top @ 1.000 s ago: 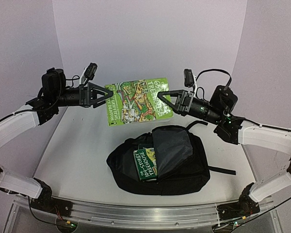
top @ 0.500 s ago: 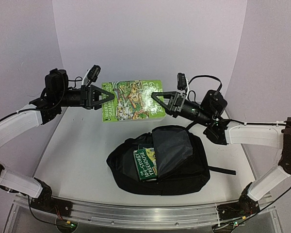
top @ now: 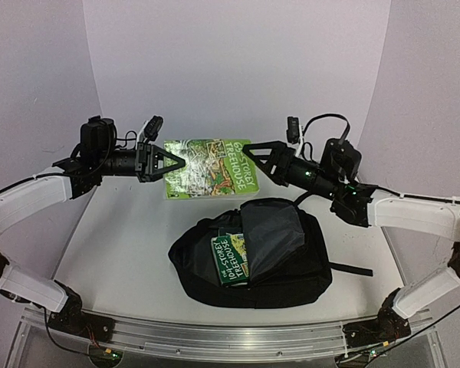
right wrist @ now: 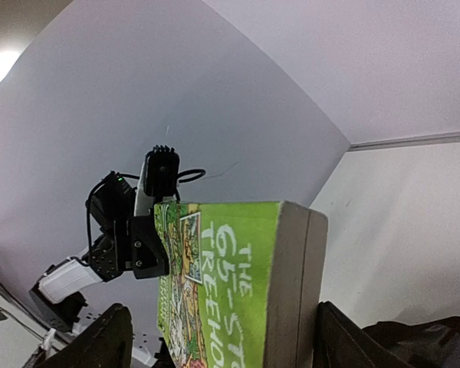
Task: Pack the student bag
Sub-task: Pick up the book from the center of the board, then place the book in the student bag.
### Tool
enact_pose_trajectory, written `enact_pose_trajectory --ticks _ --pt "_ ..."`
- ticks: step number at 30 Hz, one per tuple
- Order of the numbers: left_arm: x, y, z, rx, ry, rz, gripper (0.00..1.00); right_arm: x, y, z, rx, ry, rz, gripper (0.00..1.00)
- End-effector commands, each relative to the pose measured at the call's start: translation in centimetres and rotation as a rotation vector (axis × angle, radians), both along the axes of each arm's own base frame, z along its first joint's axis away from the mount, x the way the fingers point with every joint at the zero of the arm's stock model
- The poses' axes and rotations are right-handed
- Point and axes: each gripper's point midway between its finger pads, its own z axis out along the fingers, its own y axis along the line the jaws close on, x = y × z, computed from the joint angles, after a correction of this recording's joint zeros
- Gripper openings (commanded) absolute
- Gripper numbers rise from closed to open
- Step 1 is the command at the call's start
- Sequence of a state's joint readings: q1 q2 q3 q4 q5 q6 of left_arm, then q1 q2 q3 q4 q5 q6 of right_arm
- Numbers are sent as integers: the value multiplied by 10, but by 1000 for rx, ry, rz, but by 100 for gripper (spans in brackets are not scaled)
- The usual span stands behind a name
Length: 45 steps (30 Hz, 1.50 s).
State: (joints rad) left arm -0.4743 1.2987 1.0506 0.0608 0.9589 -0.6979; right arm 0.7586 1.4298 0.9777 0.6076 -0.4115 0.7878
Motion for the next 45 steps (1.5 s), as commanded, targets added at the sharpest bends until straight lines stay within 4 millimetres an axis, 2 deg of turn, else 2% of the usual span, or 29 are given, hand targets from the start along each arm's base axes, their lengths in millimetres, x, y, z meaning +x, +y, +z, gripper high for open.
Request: enact_pose_trajectory --ticks 1,5,9,11,13,20,24,28,31,35,38,43,45 --pt "11 12 -6 30 32 137 0 10 -50 15 -176 3 -265 93" --pt "13 23 -25 46 111 214 0 17 -95 -26 -341 165 -438 98" --pt "9 25 -47 38 194 221 0 24 -151 -81 -485 349 -585 98" --pt "8 24 -58 34 230 214 0 21 -164 -99 -506 393 -586 98" --pt "5 23 -65 30 259 202 0 14 -164 -116 -520 429 -542 98" --pt "-5 15 -83 43 331 111 0 -21 -141 -168 -566 536 -298 95" --pt "-7 15 -90 60 352 111 0 -30 -137 -177 -575 547 -247 89" --pt "-9 12 -95 75 371 98 0 -29 -134 -192 -599 572 -232 87" --pt "-13 7 -99 91 383 84 0 -28 -128 -203 -608 589 -203 80" --pt "-18 0 -103 112 394 76 0 -28 -119 -210 -605 600 -155 67" --pt "-17 2 -108 139 409 103 0 -25 -116 -200 -592 577 -150 45" --pt "-17 7 -113 181 442 140 0 -20 -111 -152 -507 487 -151 8" --pt "-18 6 -112 179 453 139 0 -20 -109 -123 -463 431 -150 0"
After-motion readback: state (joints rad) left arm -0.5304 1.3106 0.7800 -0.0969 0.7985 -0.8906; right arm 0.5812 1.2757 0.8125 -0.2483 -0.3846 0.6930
